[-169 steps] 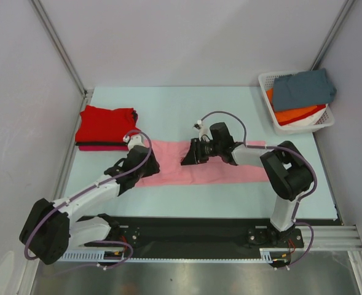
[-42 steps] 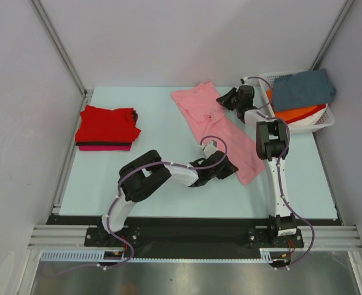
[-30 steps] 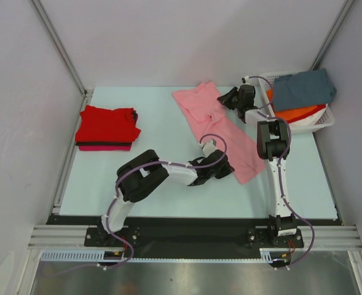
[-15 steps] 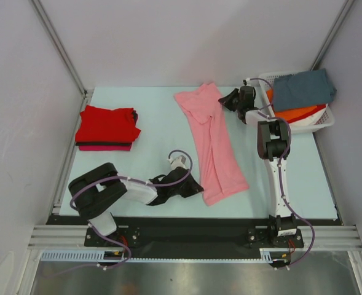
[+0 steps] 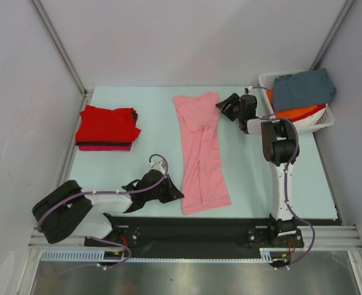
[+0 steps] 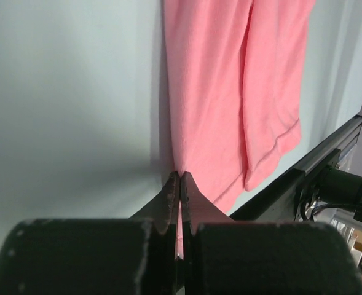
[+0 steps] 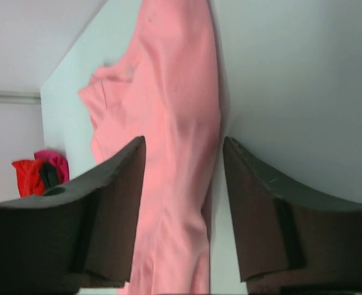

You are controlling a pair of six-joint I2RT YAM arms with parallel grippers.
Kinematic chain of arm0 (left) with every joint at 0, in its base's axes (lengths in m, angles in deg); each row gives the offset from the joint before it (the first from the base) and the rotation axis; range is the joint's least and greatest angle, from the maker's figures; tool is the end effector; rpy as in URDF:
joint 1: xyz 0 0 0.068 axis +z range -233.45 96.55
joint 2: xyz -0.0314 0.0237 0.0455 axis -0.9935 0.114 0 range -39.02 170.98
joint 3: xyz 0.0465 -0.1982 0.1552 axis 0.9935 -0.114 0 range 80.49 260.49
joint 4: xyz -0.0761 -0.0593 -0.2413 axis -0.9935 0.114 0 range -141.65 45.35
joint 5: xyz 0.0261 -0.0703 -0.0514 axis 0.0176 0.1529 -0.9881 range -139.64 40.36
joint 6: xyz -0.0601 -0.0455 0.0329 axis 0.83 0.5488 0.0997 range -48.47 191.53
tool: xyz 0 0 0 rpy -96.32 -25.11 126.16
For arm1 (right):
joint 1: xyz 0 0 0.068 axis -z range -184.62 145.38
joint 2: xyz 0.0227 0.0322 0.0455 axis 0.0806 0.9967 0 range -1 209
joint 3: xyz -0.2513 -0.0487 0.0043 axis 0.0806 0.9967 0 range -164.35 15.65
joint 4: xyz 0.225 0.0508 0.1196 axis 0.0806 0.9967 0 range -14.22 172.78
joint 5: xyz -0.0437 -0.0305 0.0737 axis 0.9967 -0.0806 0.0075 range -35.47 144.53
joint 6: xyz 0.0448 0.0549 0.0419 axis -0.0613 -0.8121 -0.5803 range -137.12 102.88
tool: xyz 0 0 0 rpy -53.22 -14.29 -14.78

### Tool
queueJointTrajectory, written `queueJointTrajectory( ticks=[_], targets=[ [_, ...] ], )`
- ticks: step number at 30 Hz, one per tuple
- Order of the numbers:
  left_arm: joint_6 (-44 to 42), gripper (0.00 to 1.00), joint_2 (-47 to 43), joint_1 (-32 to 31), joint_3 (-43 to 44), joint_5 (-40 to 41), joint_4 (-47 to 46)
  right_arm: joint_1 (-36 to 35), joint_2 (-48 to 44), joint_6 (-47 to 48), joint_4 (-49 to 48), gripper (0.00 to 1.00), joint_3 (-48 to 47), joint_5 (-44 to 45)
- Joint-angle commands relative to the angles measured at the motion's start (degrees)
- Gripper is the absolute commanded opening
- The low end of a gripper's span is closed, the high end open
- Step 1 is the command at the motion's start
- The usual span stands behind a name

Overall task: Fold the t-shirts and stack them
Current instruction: Fold the tshirt

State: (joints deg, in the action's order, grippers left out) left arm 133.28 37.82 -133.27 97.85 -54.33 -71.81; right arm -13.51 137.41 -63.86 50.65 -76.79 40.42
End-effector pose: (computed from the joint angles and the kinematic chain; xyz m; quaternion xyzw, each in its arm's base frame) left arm 0.1578 -0.1959 0.0824 -0.0765 0.8999 -0.3745 0.2099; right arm 0.5415 0.1023 0.0930 0.1991 0.7955 0.3523 0.4510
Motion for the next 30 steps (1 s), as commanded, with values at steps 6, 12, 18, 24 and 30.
queueJointTrajectory(
  ticks=[6,12,18,24,30],
  targets=[
    [-7.9,0.0,-11.8,7.3,-5.1,-8.4,9.3,-0.2,-7.3,-0.6,-5.8,0.62,7.1,0.0],
    [-10.0,0.13,-19.4,8.7,-5.3,-9.3,17.7,0.1,-1.7,2.3,0.5,0.61,-2.9,-1.4],
    [-13.1,0.76,-22.3,14.5,-1.1,-6.4,22.4,0.6,2.0,4.3,6.7,0.59,-8.4,-0.8],
    [-17.5,0.78,-11.2,22.1,10.8,-5.0,18.7,0.8,1.8,7.9,12.2,0.55,-10.4,4.0],
    [-16.4,0.76,6.5,26.2,24.7,-4.5,9.1,0.2,4.6,10.2,19.7,0.49,-16.9,5.4]
  ],
)
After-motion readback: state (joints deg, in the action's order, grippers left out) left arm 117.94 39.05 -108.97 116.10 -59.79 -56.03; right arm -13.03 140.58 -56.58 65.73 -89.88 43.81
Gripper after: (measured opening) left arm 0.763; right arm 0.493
